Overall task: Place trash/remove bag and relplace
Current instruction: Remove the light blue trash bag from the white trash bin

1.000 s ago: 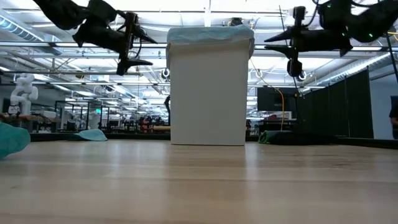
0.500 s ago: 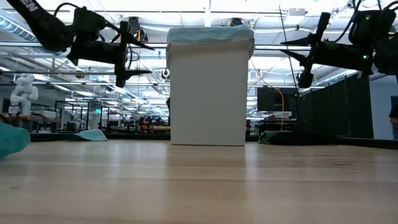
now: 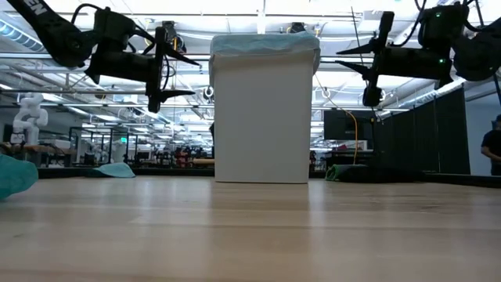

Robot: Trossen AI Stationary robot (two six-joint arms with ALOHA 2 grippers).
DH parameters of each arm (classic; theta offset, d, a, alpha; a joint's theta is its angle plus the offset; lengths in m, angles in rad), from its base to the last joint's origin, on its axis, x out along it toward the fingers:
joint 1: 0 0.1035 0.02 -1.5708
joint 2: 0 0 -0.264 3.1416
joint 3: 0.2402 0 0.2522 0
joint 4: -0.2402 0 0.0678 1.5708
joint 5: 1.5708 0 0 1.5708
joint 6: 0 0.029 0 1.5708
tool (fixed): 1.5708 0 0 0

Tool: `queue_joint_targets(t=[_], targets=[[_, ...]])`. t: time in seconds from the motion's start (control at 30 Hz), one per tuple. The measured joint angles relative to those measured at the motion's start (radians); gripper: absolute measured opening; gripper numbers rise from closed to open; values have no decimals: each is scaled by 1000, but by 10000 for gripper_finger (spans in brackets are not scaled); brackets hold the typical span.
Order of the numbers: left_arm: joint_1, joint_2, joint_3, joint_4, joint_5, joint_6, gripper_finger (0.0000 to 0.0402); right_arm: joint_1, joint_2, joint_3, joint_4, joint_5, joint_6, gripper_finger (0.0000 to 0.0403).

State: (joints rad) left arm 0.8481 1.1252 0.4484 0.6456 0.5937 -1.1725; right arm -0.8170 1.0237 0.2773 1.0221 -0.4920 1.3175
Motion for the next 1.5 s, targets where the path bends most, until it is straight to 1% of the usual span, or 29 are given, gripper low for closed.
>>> queue_joint_targets(t=[0.17, 0.37, 0.47, 0.63, 0.77, 0.9, 1.07, 1.2, 1.33, 1.43, 1.5], targets=[[-23, 0, 0, 2, -20, 0, 303, 4, 34, 1, 0, 0, 1, 64], [-72, 0, 0, 7, -62, -1, 303, 8, 73, 1, 77, 4, 8, 64], [-98, 0, 0, 10, -104, -1, 303, 8, 82, 1, 92, 14, 9, 64], [-132, 0, 0, 66, -169, -27, 303, 8, 84, 1, 119, 26, 17, 64], [-168, 1, 0, 68, -241, -28, 303, 8, 84, 1, 119, 26, 17, 64], [-195, 30, 1, 99, -258, -46, 303, 8, 84, 1, 119, 29, 14, 64], [-225, 96, 1, 184, -326, -57, 303, 8, 84, 1, 119, 47, 13, 64], [-238, 152, 1, 323, -377, -83, 303, 8, 84, 1, 120, 49, 13, 64], [-244, 181, 1, 419, -389, -106, 280, 8, 84, 1, 120, 48, 14, 64], [-247, 184, 1, 419, -389, -106, 240, 8, 84, 1, 119, 49, 14, 64], [-247, 184, 1, 422, -389, -106, 203, 8, 84, 1, 119, 49, 14, 64]])
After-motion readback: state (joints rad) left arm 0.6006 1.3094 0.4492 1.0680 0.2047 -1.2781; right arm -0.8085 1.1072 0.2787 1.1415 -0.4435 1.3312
